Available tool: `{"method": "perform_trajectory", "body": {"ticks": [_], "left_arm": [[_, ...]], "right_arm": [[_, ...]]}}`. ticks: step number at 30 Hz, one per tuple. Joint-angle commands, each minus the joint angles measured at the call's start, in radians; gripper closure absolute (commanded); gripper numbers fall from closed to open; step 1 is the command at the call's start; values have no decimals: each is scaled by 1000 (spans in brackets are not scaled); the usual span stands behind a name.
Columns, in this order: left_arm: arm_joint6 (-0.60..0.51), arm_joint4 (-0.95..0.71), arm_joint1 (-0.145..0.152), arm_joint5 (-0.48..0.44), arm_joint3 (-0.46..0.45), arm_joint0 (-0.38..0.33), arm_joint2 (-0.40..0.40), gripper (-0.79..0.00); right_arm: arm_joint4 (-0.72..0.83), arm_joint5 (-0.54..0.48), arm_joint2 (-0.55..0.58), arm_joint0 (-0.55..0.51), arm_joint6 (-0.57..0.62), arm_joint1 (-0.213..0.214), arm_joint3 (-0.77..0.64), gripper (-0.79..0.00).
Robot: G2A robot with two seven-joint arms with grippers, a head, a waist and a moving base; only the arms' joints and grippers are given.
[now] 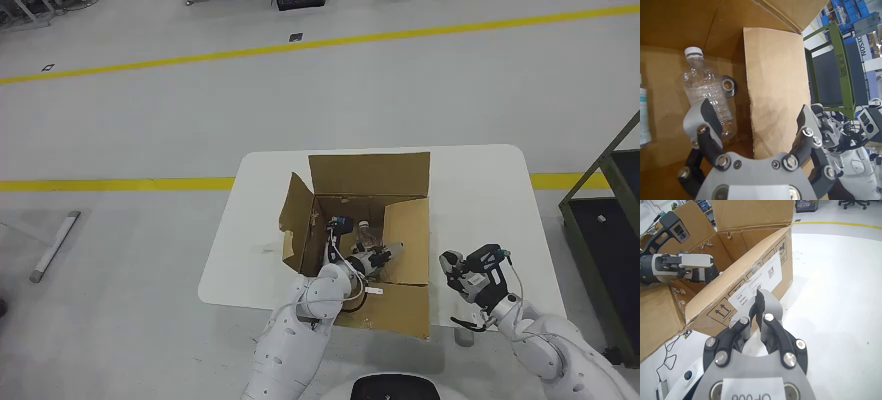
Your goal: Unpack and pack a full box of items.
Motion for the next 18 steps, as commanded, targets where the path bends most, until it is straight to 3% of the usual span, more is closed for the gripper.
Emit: {"method": "perform_trajectory", "body": {"ticks": [1,10,18], "left_arm": [[-6,-17,-1,-7,14,-3,4,-785],[-22,-136,-6,-39,48,-11,12,-785],[-30,-241,-3,-58,10,-5,-8,-785]], "right_arm": [[-1,0,-5,2,1,-1,2,0],[0,-2,-26,15,1,-5,12,0],[14,-1,-31,23,1,-8,13,-15]]}}
